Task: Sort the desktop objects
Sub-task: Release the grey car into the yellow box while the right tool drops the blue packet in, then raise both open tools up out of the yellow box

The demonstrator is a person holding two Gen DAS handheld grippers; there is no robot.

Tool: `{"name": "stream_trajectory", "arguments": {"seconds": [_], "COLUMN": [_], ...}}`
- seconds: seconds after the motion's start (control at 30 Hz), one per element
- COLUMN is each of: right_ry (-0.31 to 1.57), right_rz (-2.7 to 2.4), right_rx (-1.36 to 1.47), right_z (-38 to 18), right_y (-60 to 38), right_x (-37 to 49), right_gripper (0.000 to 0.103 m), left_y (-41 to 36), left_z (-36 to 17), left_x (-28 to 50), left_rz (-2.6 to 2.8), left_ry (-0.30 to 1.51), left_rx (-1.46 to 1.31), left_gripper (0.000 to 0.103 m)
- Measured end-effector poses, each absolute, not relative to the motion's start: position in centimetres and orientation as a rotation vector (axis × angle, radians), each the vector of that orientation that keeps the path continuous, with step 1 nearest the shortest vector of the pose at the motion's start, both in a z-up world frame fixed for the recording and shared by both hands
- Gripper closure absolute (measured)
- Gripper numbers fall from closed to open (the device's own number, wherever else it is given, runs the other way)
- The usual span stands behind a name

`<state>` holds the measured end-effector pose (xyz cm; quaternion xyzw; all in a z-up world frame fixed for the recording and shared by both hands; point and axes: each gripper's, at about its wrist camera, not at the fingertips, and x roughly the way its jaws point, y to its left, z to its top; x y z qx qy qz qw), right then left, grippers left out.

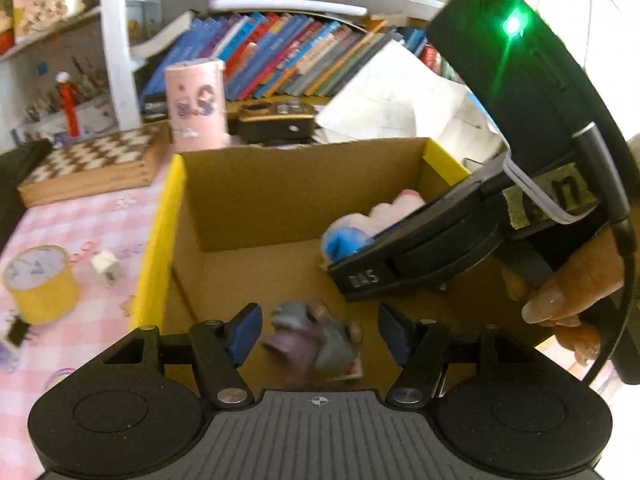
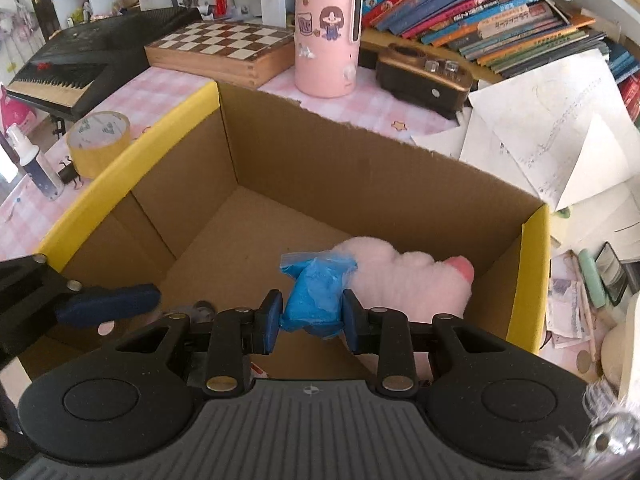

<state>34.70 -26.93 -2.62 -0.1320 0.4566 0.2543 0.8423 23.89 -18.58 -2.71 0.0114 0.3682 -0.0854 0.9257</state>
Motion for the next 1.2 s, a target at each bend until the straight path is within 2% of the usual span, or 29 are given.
{"name": "stream_trajectory", "arguments": {"seconds": [0.07,0.3,0.33,0.47,0.53,0.77,0.87,1.2], "right_ry": [0.967,0.978,0.979,0.956,0.936,0.827,0.772,0.651], "right_rz": [0.54,0.557,0.557,0.553,0.548,0.536,0.52,0.424], "right_rx": [-0.28,-0.294,-0.297,-0.276,-0.263,-0.226,-0.209,-0.138], "right_z": [-2.6,-2.9,-2.9,-2.4,-2.0,0.6,1.8,3.9], "right_y": [-27.0,-26.5,-26.4,-26.4,-26.5,-27.4,-27.9,-30.4], "right_x": [34.8,35.1,35.1,34.8,34.4,32.1,31.0,27.0], "right_gripper": [0.074,0.073,0.072,0.055,0.052,0.049,0.045,0.041], "left_y": [-18.6,-17.8,-17.7,-17.4,-17.3,-16.8,-16.3,-14.4], "left_z": [-2.2,-1.0,-0.9,-0.1,0.3,1.6,2.1,3.5], "left_x": [23.0,21.2,21.1,20.5,20.1,18.5,17.7,15.6], "left_rz": [-0.157,-0.12,-0.118,-0.109,-0.109,-0.089,-0.071,-0.003], "left_ry": [0.726,0.661,0.658,0.635,0.622,0.578,0.558,0.501], "left_rx": [0.032,0.039,0.039,0.043,0.046,0.047,0.041,0.007], "left_gripper": [0.033,0.032,0.032,0.032,0.03,0.025,0.018,0.017]}}
